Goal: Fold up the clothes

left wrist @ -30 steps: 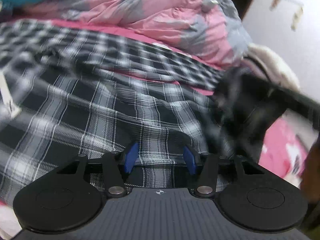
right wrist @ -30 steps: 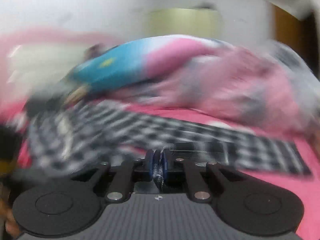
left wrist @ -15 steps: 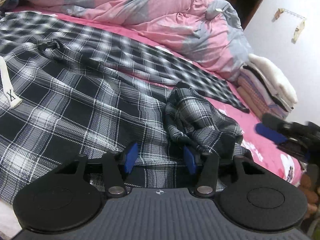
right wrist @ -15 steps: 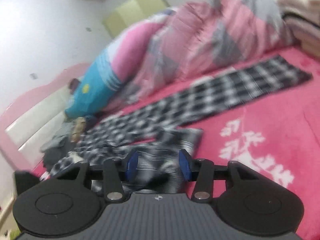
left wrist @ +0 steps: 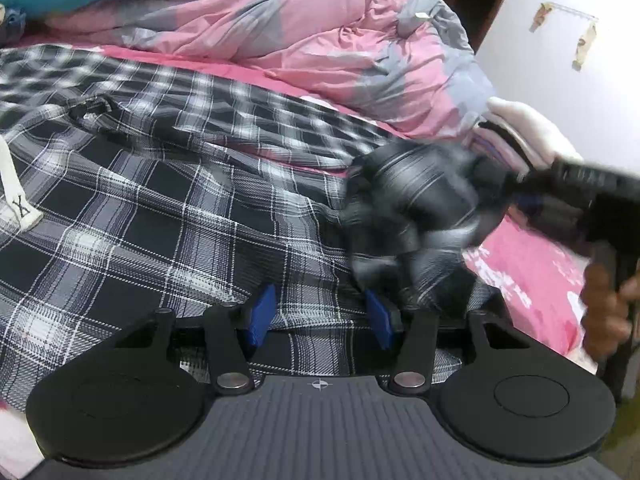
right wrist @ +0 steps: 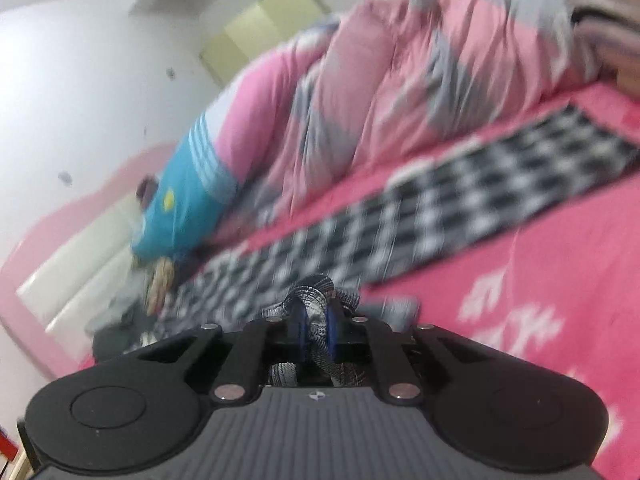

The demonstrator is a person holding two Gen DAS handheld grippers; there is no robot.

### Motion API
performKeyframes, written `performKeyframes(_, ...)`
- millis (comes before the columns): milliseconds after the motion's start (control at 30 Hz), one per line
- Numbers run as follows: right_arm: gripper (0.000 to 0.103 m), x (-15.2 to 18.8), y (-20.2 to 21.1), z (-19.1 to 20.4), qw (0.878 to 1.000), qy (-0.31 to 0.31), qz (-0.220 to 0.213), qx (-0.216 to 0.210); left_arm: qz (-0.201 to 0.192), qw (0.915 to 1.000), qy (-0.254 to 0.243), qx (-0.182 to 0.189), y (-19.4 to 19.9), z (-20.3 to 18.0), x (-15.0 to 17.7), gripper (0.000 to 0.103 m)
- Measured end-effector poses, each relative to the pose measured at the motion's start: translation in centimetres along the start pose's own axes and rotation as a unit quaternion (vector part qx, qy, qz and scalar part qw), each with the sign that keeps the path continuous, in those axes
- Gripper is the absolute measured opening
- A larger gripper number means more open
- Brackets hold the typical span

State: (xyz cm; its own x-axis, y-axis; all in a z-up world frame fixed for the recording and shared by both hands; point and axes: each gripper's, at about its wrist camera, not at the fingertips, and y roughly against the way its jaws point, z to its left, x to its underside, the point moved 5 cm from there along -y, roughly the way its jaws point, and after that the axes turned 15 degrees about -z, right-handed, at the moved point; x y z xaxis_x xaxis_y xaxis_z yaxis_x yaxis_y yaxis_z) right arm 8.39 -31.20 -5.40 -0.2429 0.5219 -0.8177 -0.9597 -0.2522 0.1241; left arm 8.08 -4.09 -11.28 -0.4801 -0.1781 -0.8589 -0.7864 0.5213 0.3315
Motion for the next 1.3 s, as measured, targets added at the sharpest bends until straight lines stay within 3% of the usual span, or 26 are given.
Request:
performKeyframes(233,0.010,-7.5,5.9,-4.1,0.991,0.050,-0.117,0.041,0.003,0.9999,-0.011,0.001,-0.1,0.1,0.0,0.050)
performKeyframes(367,0.010,-10.2,11.1,-8.1,0.983,0.049,-0.158,0.077,0.007,0.9996,-0.028,-0.002,-0.2,-0.2,0.0,0.050)
performKeyframes(600,0.010,-6.7,17.6,-16.0,0.974,0.025,-0.131,0.186,0.018,0.9983,-0.054,-0.014,-0.5,-0.7,0.1,0.050)
performKeyframes(733,0.010,-5.3,20.9,-20.4,0.959,-0.023,-0.134,0.250,0.023,0.9974,-0.065,-0.019,-0.7,-0.8,0.1,0.050)
performKeyframes(867,0.012,-5.6,23.1,-20.3,0.953,-0.045,-0.171,0.245,0.027,0.9967,-0.073,-0.024,-0.9,-0.9,0.2,0.051)
performKeyframes(967,0.018,-5.9,21.1,-17.0,0.968,0.012,-0.142,0.206,0.031,0.9961,-0.077,-0.030,-1.1,-1.1,0.2,0.051)
performKeyframes(1067,0.046,-5.4,17.4,-12.3,0.980,0.087,-0.096,0.148,0.034,0.9956,-0.079,-0.037,-1.2,-1.3,0.2,0.051)
performKeyframes(1167,0.047,-3.7,12.7,-8.6,0.977,0.178,-0.042,0.111,0.034,0.9951,-0.082,-0.043,-1.2,-1.4,0.3,0.051)
performKeyframes(1233,0.045,-2.0,9.8,-8.6,0.970,0.208,0.005,0.124,0.033,0.9951,-0.081,-0.045,-1.2,-1.5,0.3,0.052)
performKeyframes(1267,0.034,-1.2,8.4,-8.5,0.966,0.223,0.029,0.131,0.033,0.9952,-0.080,-0.046,-1.2,-1.5,0.3,0.052)
performKeyframes(1300,0.006,-0.5,7.7,-9.2,0.964,0.220,0.048,0.143,0.032,0.9952,-0.080,-0.047,-1.2,-1.4,0.3,0.052)
